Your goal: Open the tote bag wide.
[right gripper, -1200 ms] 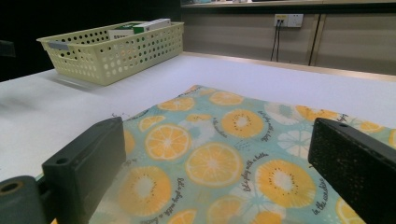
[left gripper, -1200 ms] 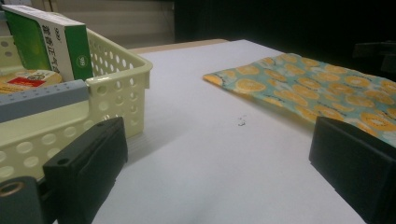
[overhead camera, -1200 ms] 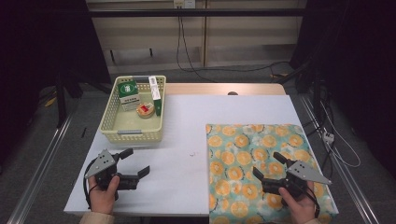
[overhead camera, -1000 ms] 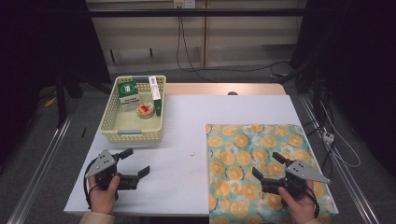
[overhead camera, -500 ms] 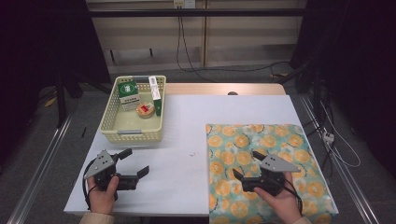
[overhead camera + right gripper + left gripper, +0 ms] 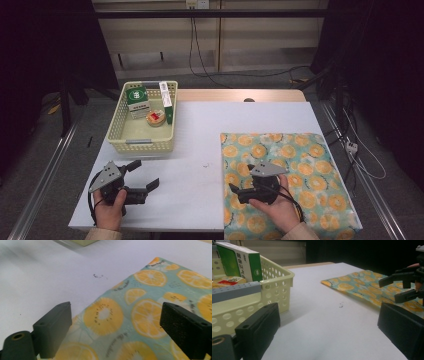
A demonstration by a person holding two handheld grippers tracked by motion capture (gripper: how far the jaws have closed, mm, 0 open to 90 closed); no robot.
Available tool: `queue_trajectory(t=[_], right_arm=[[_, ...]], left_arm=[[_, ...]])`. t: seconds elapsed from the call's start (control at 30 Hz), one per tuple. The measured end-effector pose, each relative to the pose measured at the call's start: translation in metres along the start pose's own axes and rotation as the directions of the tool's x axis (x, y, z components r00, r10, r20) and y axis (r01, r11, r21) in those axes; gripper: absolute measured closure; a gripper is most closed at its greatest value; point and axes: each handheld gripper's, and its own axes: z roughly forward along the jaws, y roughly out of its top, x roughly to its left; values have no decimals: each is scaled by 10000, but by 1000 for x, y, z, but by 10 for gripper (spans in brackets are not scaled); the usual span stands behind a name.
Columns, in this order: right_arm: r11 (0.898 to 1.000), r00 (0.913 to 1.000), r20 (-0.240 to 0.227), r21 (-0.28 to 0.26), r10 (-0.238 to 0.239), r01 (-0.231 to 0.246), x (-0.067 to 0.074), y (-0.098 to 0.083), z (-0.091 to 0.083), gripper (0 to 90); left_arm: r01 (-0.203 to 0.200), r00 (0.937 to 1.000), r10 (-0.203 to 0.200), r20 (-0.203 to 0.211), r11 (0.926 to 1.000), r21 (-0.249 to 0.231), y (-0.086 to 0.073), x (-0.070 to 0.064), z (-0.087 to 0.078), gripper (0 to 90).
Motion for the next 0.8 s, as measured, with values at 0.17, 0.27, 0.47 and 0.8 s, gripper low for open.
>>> queue_trajectory(t=[0.17,0.27,0.47,0.8], right_arm=[[9991,9995,-280,393,-115,126,10,5,17,104],[9976,9990,-407,650,-199,225,14,6,26,104],[9901,9978,-556,1341,-350,422,17,3,40,117],[9807,9960,-747,1854,-483,615,19,7,43,414]], left_arm=[[-12,10000,12,13,10000,23,0,-1,2,43],[-30,10000,30,22,10000,56,0,-2,3,43],[-48,10000,48,22,10000,64,0,-2,3,43],[-66,10000,66,52,9999,82,0,-1,3,43]])
